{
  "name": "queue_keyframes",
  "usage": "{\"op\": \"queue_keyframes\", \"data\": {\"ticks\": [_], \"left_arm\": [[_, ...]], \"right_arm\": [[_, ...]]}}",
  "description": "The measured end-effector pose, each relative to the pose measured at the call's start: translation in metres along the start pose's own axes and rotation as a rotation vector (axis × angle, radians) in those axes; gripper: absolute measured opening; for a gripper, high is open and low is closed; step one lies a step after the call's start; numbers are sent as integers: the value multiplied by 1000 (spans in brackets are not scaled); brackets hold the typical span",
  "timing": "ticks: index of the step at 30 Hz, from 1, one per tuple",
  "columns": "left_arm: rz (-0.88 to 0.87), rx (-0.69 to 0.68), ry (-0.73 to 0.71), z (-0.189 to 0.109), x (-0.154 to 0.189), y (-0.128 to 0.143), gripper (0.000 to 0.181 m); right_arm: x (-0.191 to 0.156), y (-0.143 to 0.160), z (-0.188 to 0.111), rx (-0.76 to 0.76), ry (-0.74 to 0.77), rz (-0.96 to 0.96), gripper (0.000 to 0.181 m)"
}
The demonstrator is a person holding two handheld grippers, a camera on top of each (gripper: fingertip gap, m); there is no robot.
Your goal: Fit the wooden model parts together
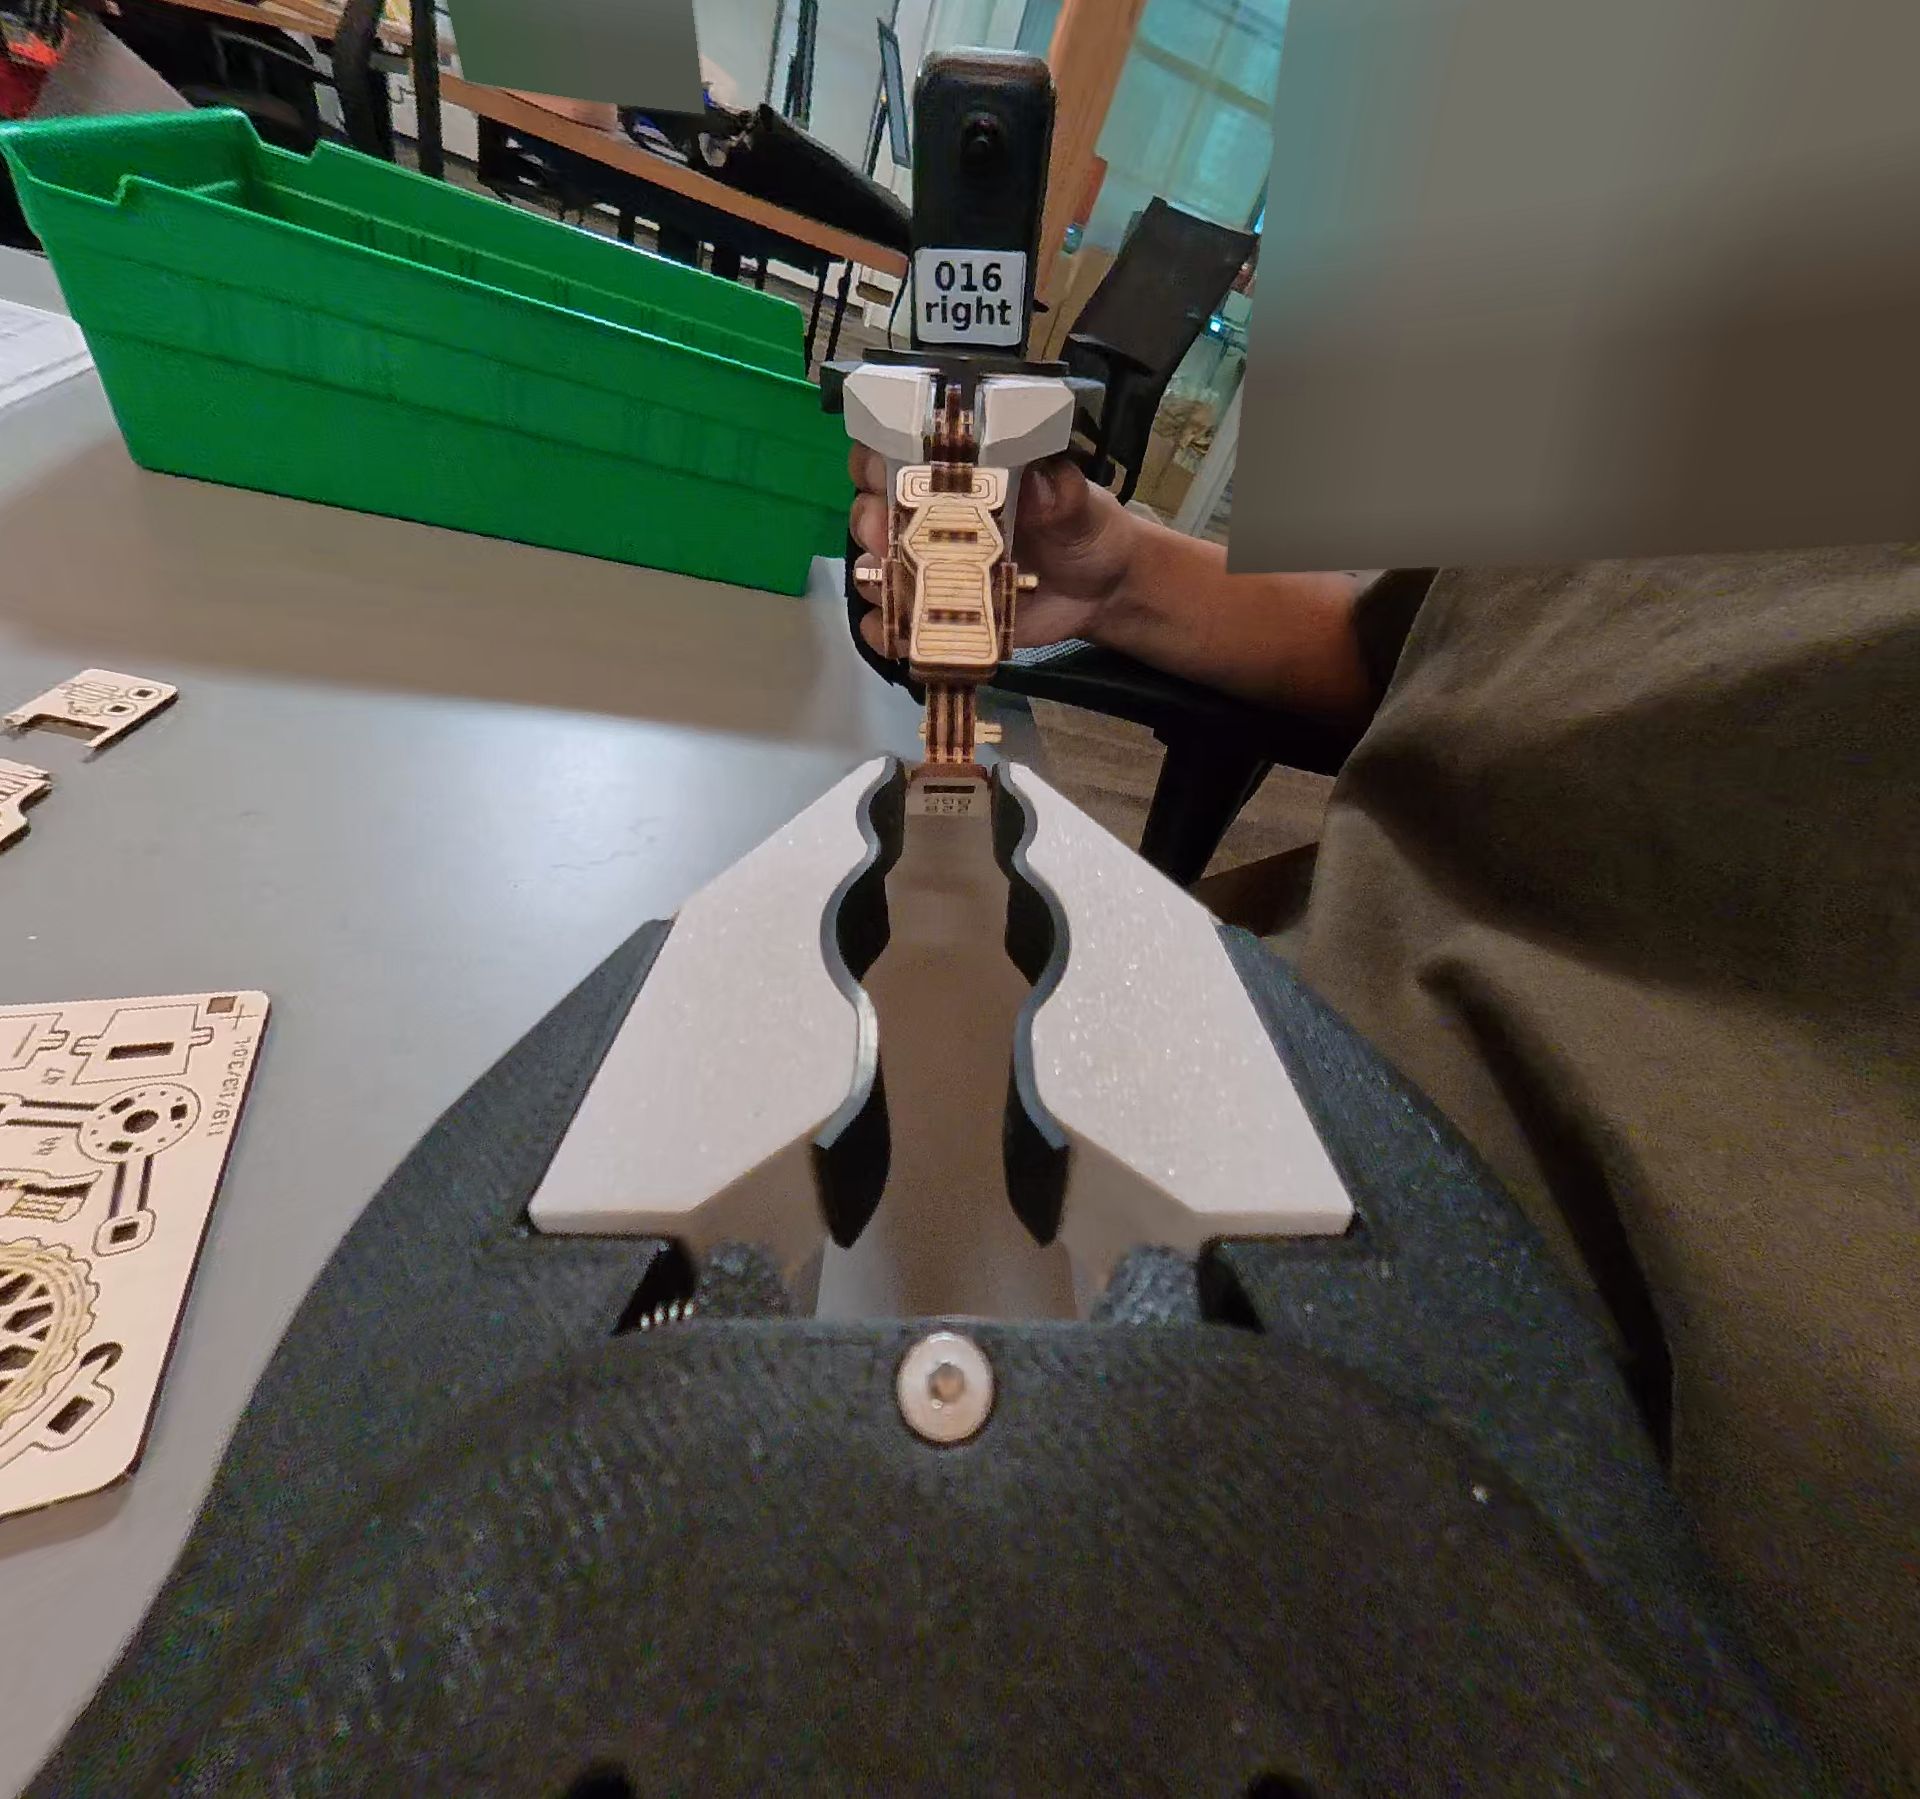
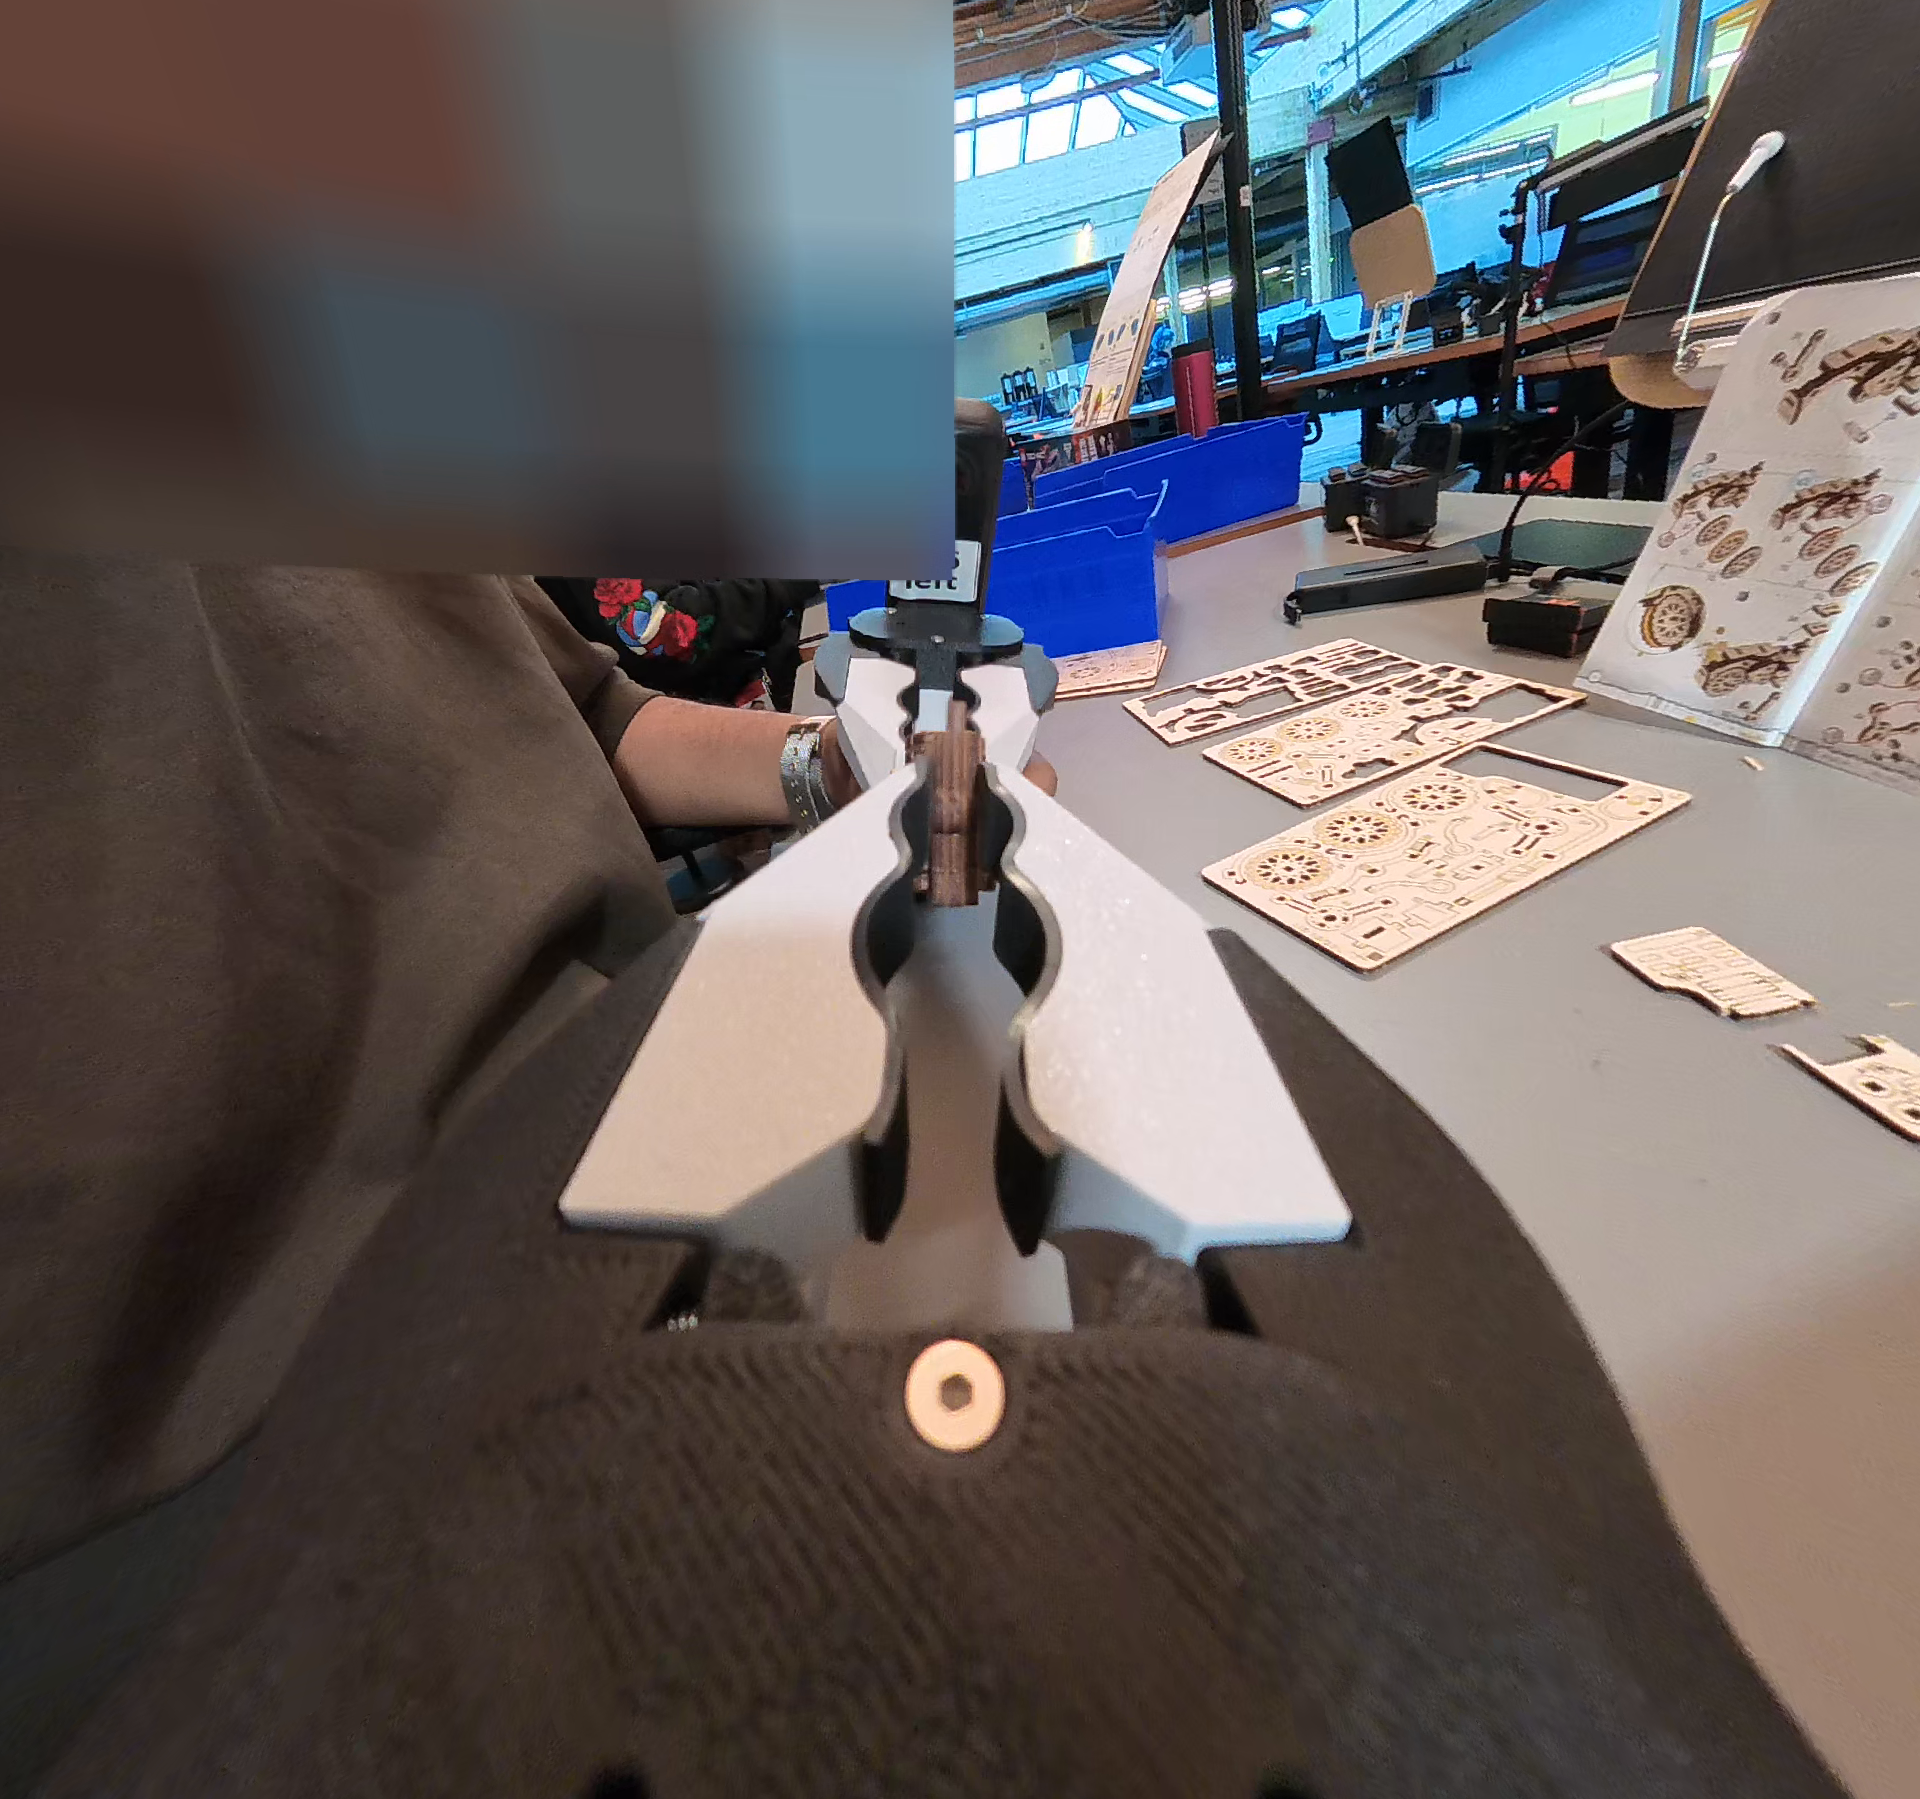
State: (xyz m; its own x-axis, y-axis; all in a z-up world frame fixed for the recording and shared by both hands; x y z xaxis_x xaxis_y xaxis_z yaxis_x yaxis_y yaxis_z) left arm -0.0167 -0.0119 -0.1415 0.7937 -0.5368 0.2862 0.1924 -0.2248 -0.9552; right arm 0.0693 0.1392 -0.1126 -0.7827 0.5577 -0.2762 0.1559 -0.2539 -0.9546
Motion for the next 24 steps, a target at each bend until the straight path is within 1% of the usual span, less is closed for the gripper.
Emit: {"op": "queue_keyframes", "data": {"ticks": [3,7,10,13,24], "left_arm": [[-4,7,6,1,1,0,13],[-26,59,20,1,3,-5,14],[-38,56,15,2,1,-3,28],[-50,46,32,3,2,-1,33],[-28,51,47,6,7,-1,33]], "right_arm": [[-1,-1,0,13,-9,5,6],[-2,-5,-1,62,-28,25,6],[-4,-7,0,75,-38,13,6],[-6,-7,1,76,-41,-6,6],[-13,-1,9,16,-57,-80,6]]}}
Point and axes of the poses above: each gripper's, where its closed fingertips meet, z out along the fingers, y out of its underside, x = y × z across the jaws, the point moved 6 cm from there along -z, back along the fingers, and after that the axes turned 2 degrees about z, right-handed, at the moved point
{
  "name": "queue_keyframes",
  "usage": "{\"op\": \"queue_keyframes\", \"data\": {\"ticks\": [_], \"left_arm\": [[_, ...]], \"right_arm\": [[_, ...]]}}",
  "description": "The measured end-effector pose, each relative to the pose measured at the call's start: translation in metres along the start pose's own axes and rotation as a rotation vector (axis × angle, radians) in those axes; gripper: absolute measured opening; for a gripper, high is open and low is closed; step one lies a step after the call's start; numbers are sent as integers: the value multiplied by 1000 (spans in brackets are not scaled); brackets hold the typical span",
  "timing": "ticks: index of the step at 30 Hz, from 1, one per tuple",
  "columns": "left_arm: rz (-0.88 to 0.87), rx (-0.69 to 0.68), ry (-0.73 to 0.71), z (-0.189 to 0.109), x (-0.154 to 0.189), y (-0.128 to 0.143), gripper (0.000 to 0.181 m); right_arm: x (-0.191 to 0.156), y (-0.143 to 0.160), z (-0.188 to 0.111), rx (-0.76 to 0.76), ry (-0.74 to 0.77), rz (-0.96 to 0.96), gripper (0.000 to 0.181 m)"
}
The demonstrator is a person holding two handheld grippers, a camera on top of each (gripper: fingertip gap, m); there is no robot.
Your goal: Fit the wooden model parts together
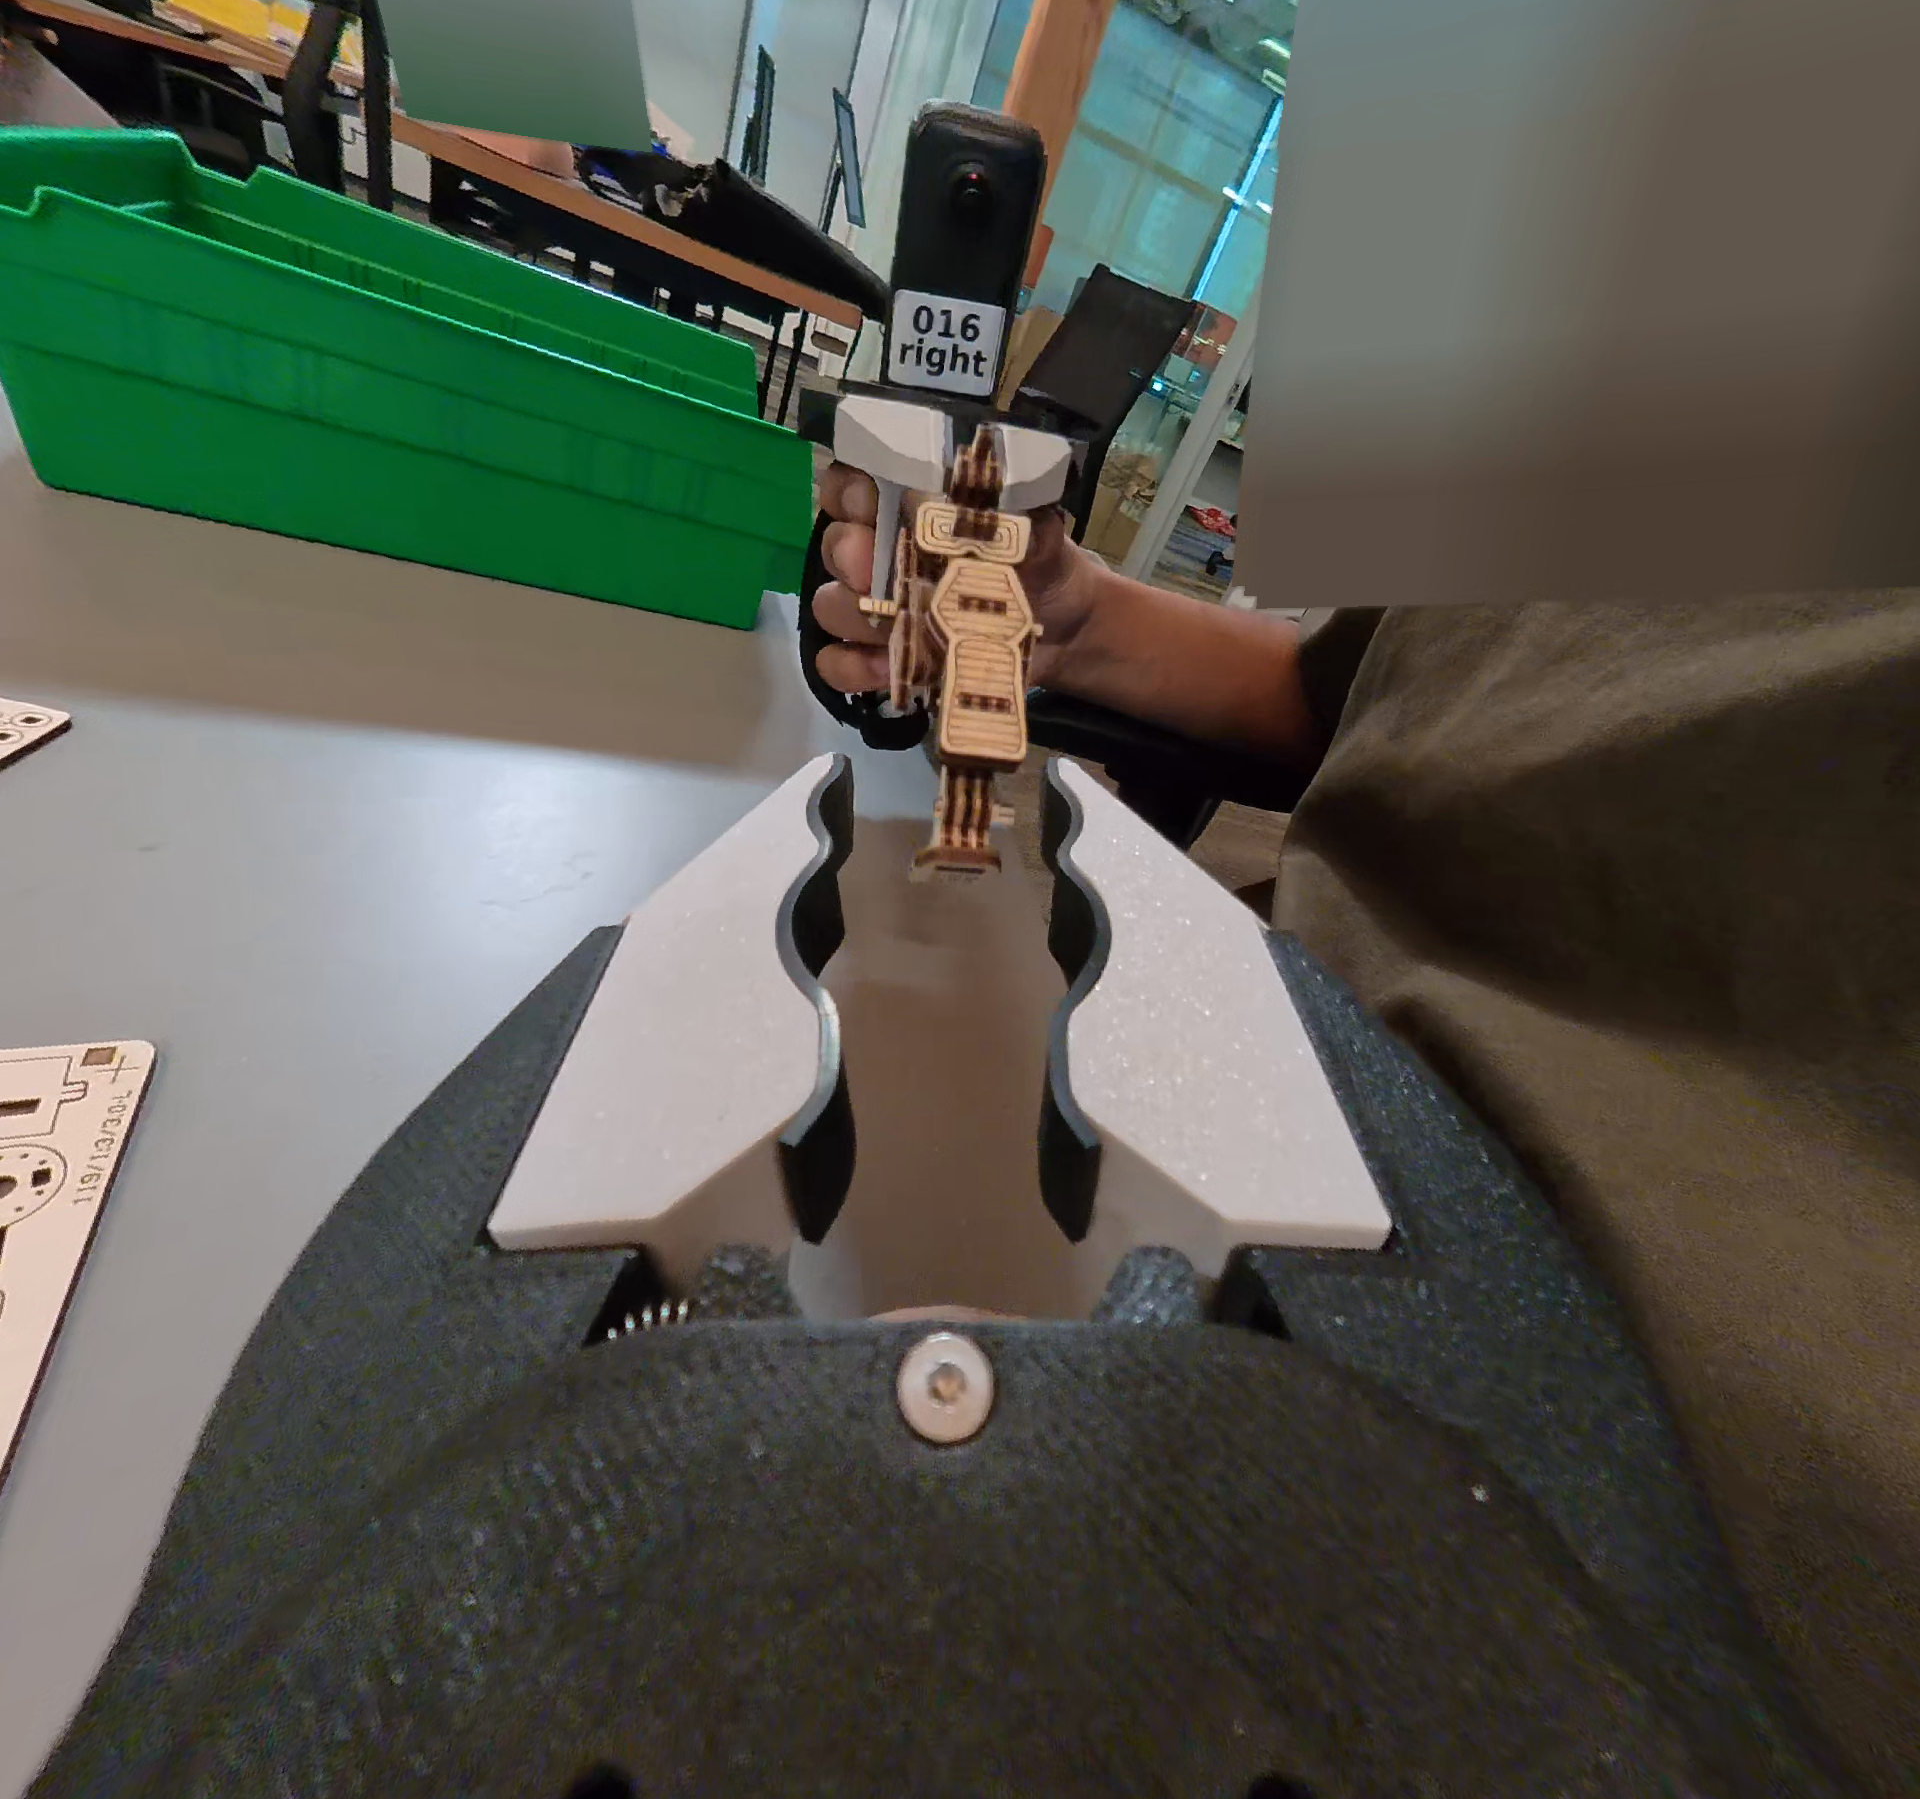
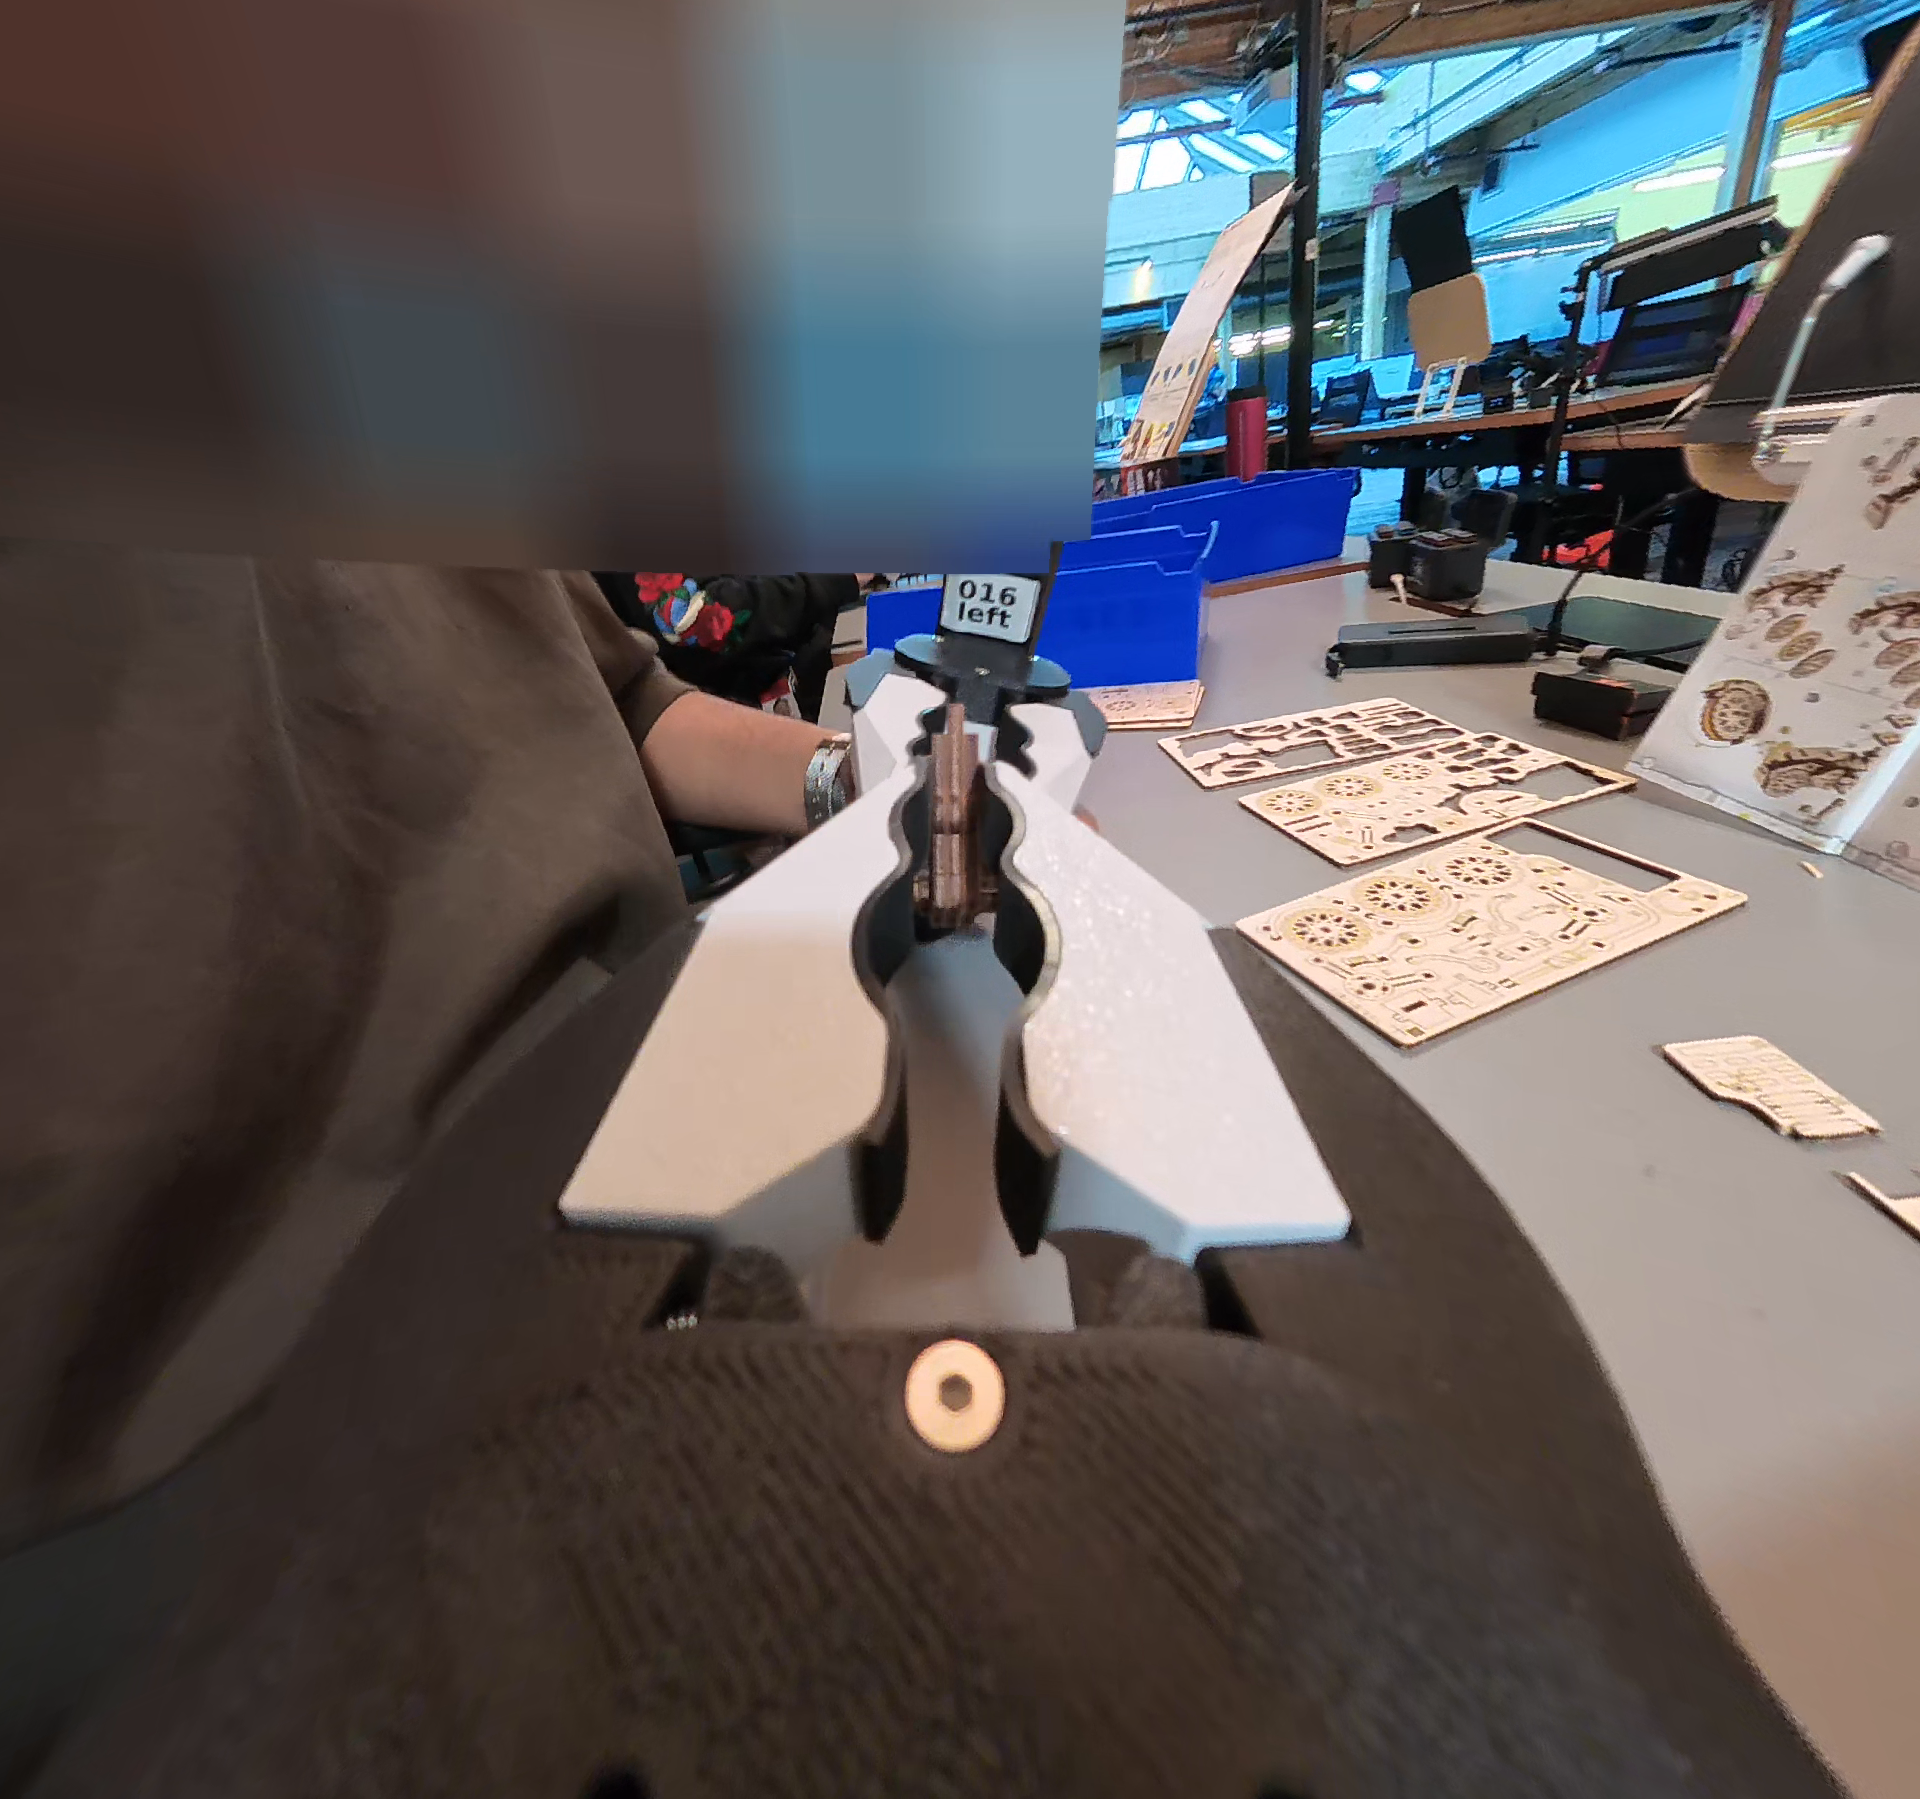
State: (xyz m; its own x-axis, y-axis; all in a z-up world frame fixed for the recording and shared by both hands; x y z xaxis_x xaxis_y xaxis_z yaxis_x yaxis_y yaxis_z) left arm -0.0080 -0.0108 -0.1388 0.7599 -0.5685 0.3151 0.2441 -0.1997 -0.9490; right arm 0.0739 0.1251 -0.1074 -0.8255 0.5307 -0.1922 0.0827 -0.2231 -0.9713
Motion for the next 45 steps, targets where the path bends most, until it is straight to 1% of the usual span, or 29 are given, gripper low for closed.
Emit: {"op": "queue_keyframes", "data": {"ticks": [7,13,15,17,19,24,30,32,33,37,41,42,43,44,45], "left_arm": [[54,-45,1,5,5,5,30],[110,-55,-40,9,8,4,41],[131,-58,-55,11,9,4,42],[159,-73,-39,13,13,5,42],[183,-87,-37,15,16,6,39],[269,-137,-89,18,16,10,25],[294,-149,-112,16,14,10,25],[294,-151,-126,16,12,11,32],[295,-152,-128,15,12,11,32],[308,-168,-118,16,13,13,25],[349,-175,-146,16,14,11,25],[358,-176,-159,15,13,11,24],[372,-181,-174,15,12,10,25],[390,-187,-196,14,10,10,25],[408,-193,-213,13,9,10,24]], "right_arm": [[-4,4,4,-40,-6,-41,6],[-7,10,9,-103,-12,-79,6],[-8,14,12,-133,-12,-100,6],[-10,16,14,-154,-16,-118,6],[-12,18,16,-169,-21,-135,6],[-15,21,19,-191,-33,-155,6],[-13,22,19,-199,-22,-162,6],[-13,22,18,-199,-21,-165,6],[-13,22,18,-200,-21,-164,6],[-13,23,19,-206,-19,-169,6],[-13,22,17,-210,-17,-168,6],[-11,21,16,-209,-12,-163,7],[-9,19,15,-196,5,-157,16],[-6,17,13,-180,34,-154,30],[-3,16,12,-176,63,-159,40]]}}
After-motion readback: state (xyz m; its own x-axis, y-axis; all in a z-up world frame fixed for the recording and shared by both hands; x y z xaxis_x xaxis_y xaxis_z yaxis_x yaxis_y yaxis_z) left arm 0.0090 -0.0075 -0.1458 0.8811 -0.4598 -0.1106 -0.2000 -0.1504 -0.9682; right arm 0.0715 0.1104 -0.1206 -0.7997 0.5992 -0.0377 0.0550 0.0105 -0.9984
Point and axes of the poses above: each gripper's, where its closed fingertips meet, z out along the fingers, y out of its underside, x = y × z across the jaws, the point moved 6 cm from there along -z, back along the fingers, and after that the axes turned 2 degrees about z, right-handed, at the moved point
